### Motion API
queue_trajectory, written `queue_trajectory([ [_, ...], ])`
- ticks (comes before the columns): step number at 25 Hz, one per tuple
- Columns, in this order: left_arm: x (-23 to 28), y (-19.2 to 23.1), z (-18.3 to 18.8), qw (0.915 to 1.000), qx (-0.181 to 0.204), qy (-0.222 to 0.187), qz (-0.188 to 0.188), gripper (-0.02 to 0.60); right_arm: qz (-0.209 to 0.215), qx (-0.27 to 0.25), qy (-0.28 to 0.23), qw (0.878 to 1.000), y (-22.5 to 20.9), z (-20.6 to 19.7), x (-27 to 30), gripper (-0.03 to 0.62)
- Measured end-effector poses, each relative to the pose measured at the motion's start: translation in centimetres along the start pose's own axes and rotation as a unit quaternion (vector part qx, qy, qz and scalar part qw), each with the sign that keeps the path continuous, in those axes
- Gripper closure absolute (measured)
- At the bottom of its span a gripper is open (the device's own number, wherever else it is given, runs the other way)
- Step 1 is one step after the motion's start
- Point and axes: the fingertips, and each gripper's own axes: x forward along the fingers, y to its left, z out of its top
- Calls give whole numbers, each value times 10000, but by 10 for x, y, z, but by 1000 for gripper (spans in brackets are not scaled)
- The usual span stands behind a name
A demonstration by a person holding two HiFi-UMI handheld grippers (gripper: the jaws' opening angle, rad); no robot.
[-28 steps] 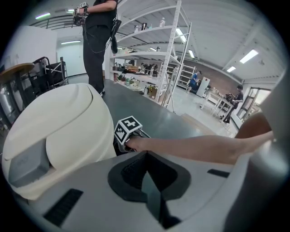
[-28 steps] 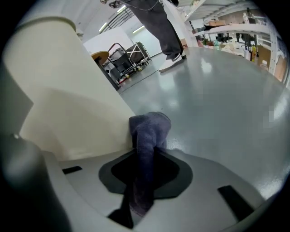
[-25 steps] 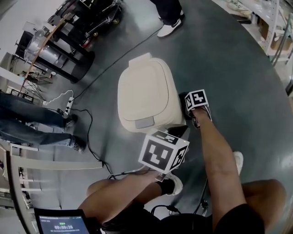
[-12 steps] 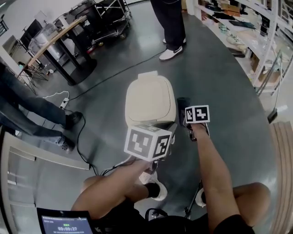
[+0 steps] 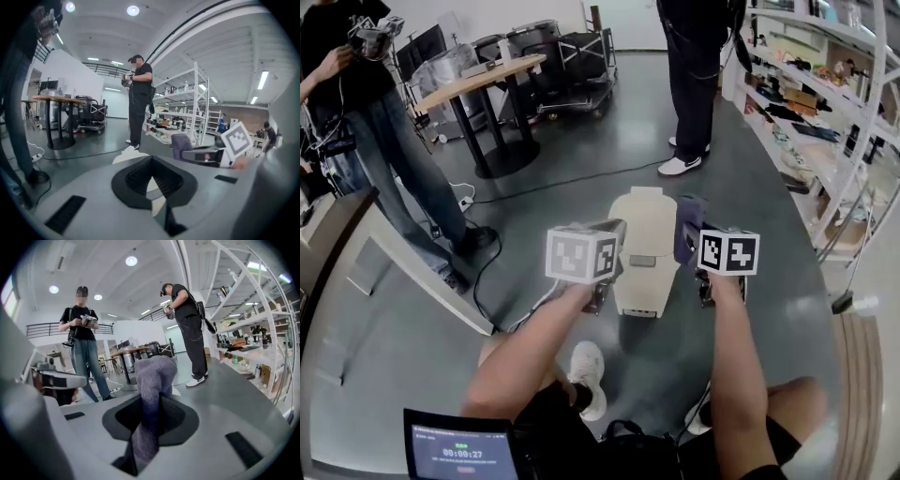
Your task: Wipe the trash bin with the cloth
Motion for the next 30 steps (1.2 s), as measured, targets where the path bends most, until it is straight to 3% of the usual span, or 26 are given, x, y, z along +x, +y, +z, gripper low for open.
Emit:
queue_trajectory([
  [3,-16,41,3,9991,-41,-180,383,581,149,-252,-227,9993,43,19,-8,514],
  [9,-60,119,-1,9942,-82,-575,907,581,462,-507,-276,9973,119,14,22,514],
  [12,-86,153,5,9931,-125,-830,814,581,448,-535,-290,9971,152,3,45,514],
  [14,-105,171,3,9923,-354,-1025,597,581,424,-514,-289,9974,176,-9,59,514],
  [18,-127,176,2,9899,-404,-1260,510,581,374,-483,-291,9977,192,-24,60,514],
  [24,-122,213,-31,9900,-108,-904,1079,581,104,-559,-478,9972,212,-47,77,514],
  [30,-93,229,-48,9937,110,-654,898,581,-354,-868,-326,9951,212,-76,98,514],
])
